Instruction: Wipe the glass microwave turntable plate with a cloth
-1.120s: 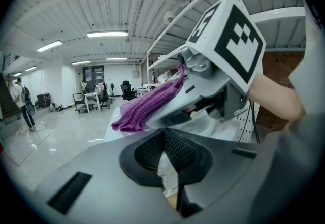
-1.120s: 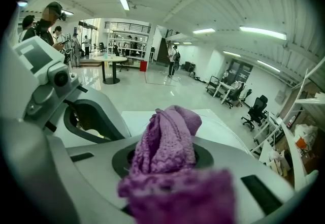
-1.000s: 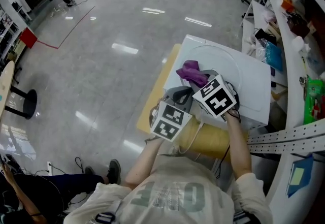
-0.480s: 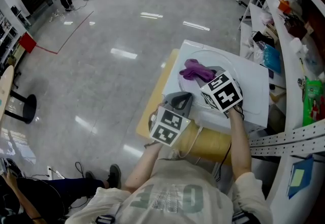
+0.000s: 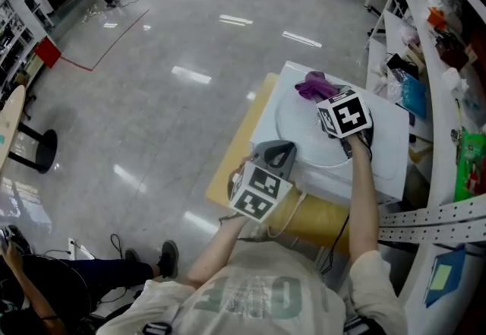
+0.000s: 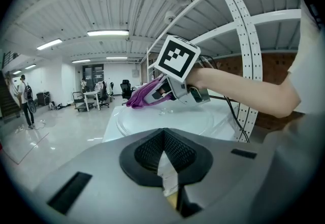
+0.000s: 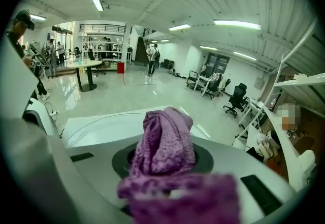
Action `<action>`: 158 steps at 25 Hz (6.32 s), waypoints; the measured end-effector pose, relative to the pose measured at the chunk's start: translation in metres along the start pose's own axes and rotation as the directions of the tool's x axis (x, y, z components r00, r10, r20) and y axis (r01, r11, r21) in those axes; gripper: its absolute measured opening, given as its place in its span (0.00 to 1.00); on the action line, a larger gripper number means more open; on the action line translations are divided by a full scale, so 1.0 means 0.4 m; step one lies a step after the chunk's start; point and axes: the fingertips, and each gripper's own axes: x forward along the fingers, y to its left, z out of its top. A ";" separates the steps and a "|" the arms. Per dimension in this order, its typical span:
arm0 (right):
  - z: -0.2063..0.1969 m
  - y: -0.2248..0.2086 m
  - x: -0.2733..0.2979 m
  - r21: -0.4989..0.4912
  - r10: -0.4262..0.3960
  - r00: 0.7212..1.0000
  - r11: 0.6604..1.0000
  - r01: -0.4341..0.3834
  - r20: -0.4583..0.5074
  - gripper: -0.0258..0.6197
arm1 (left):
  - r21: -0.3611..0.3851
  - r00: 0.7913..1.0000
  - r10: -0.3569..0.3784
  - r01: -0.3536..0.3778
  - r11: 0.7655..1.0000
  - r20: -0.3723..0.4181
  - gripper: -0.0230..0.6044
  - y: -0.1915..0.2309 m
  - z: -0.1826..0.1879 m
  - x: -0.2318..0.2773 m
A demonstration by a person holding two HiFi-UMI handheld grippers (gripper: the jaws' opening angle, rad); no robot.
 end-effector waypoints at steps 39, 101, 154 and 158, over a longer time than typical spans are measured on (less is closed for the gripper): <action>-0.114 0.339 -0.216 -0.130 0.222 0.975 0.966 -0.223 -0.016 0.13 | -0.015 1.000 0.027 -0.027 1.000 -0.002 0.04 0.008 0.005 -0.011; -0.157 0.260 -0.303 -0.084 0.063 0.998 0.994 -0.065 -0.030 0.13 | 0.017 0.999 0.042 -0.042 0.999 -0.006 0.04 0.008 0.009 0.000; -0.234 0.251 -0.337 -0.020 0.001 0.997 1.000 -0.002 -0.074 0.13 | 0.019 0.999 0.043 -0.043 0.999 0.020 0.04 0.011 0.011 -0.007; -0.215 0.207 -0.335 -0.004 -0.019 0.999 1.000 0.019 -0.035 0.13 | 0.019 0.999 0.044 -0.044 0.999 0.019 0.04 0.010 0.009 -0.005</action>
